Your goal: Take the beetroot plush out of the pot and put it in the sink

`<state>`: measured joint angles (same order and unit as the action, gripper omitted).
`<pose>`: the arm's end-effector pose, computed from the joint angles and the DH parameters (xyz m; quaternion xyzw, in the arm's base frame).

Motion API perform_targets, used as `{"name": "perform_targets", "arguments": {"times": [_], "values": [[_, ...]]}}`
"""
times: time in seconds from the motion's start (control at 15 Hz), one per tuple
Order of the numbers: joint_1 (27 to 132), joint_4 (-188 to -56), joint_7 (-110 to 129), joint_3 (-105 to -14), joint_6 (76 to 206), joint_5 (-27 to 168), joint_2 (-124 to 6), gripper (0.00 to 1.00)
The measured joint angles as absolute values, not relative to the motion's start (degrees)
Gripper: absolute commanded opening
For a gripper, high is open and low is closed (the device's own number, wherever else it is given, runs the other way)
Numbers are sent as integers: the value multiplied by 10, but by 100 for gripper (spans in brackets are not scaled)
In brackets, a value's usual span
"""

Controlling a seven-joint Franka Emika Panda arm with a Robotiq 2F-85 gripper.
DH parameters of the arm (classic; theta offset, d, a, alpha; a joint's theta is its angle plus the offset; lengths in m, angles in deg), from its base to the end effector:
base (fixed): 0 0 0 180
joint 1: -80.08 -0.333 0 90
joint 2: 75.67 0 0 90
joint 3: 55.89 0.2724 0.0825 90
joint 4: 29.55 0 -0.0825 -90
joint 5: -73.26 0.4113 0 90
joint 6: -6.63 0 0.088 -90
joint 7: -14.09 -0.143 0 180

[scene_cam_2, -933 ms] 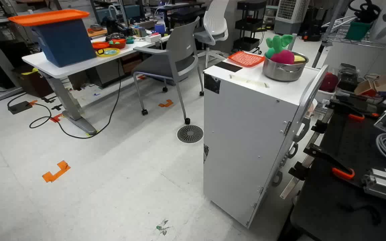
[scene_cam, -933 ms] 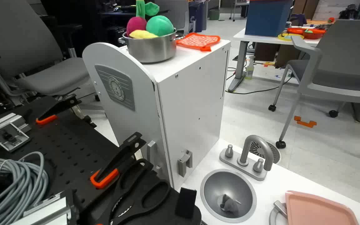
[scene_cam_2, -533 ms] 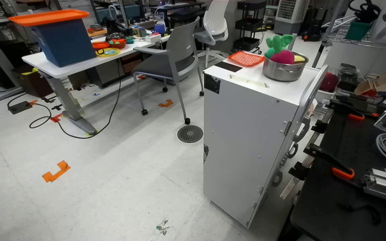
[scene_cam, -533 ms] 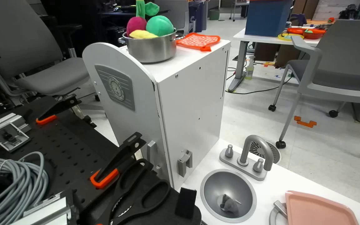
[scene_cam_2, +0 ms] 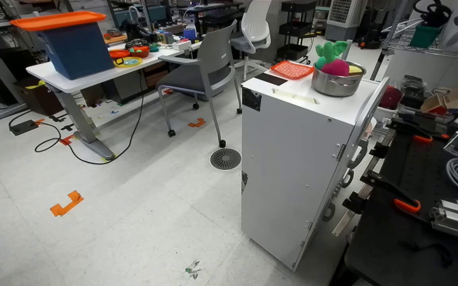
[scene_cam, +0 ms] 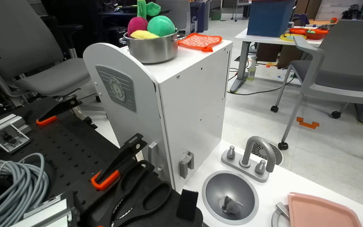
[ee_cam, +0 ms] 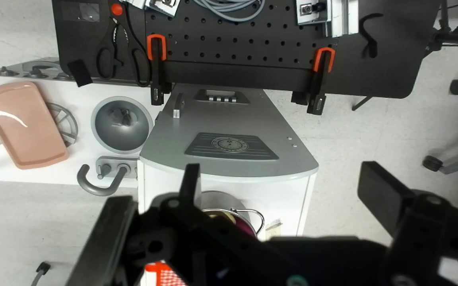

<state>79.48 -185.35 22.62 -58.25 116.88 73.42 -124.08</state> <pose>0.3632 -0.0077 0.3927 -0.9974 -0.0651 -0.0260 0.0146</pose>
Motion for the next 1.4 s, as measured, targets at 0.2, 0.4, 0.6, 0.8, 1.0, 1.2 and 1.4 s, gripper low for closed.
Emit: {"name": "perform_targets", "arguments": {"times": [0.2, 0.4, 0.6, 0.8, 1.0, 1.2, 1.4], "values": [[795, -1853, 226, -583, 1169, 734, -1241, 100], [795, -1853, 226, -583, 1169, 734, -1241, 100], [795, -1853, 226, -583, 1169, 734, -1241, 100], [796, -1852, 225, -586, 1169, 735, -1236, 100], [801, -1836, 222, -592, 1184, 735, -1207, 100], [806, -1800, 217, -596, 1197, 735, -1148, 100], [818, -1756, 201, -597, 1209, 734, -1074, 100]]}}
